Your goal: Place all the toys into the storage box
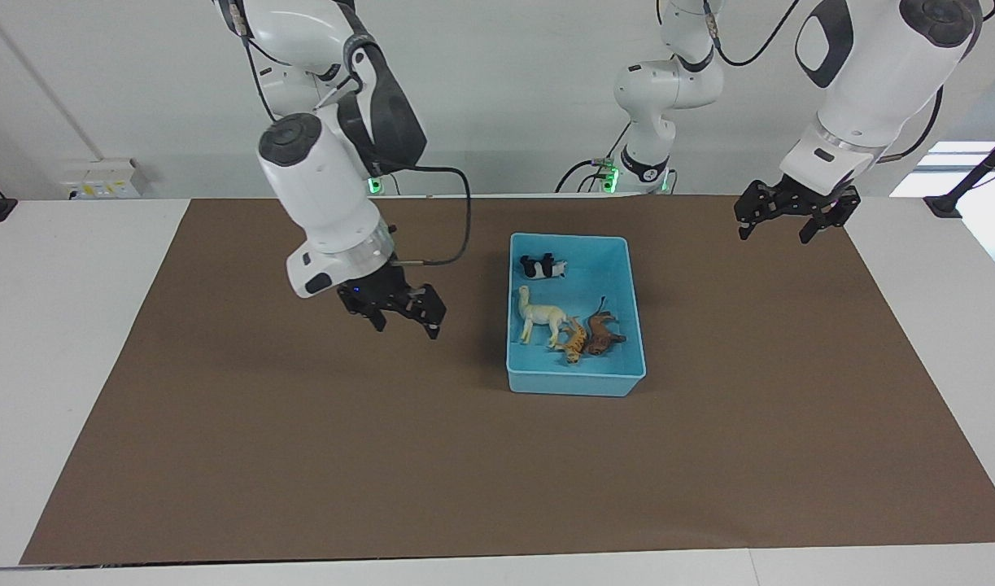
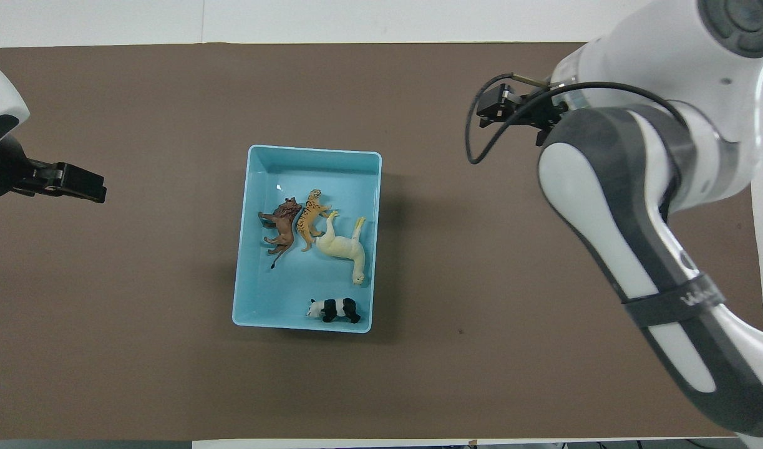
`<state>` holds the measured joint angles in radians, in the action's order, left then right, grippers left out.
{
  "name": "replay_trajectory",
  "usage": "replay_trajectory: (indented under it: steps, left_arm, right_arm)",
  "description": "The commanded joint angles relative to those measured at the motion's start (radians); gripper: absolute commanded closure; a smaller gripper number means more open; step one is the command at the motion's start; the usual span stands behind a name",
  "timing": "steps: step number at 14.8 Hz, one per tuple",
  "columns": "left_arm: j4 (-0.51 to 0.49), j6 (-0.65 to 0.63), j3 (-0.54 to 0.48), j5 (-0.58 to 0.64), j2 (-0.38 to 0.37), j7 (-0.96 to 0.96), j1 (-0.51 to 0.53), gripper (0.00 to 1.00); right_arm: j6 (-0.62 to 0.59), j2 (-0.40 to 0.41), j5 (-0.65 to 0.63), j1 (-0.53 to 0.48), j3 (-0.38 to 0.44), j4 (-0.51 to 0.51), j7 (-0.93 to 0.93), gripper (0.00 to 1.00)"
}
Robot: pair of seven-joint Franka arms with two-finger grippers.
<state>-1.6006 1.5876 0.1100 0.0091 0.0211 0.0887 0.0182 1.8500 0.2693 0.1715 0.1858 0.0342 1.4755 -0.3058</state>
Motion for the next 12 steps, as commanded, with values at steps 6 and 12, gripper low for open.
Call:
replay_trajectory:
  steps: [6, 12]
  left_arm:
    - [0.014, -0.047, -0.009, -0.031, 0.002, 0.0, -0.006, 0.0]
    - [0.014, -0.041, -0.009, -0.031, 0.002, 0.0, -0.007, 0.0]
  right_arm:
    - [-0.234, -0.156, -0.153, -0.206, -0.017, 0.032, 0.293, 0.0]
    - [-0.25, -0.255, -0.152, -0.22, -0.019, 0.193, 0.287, 0.0]
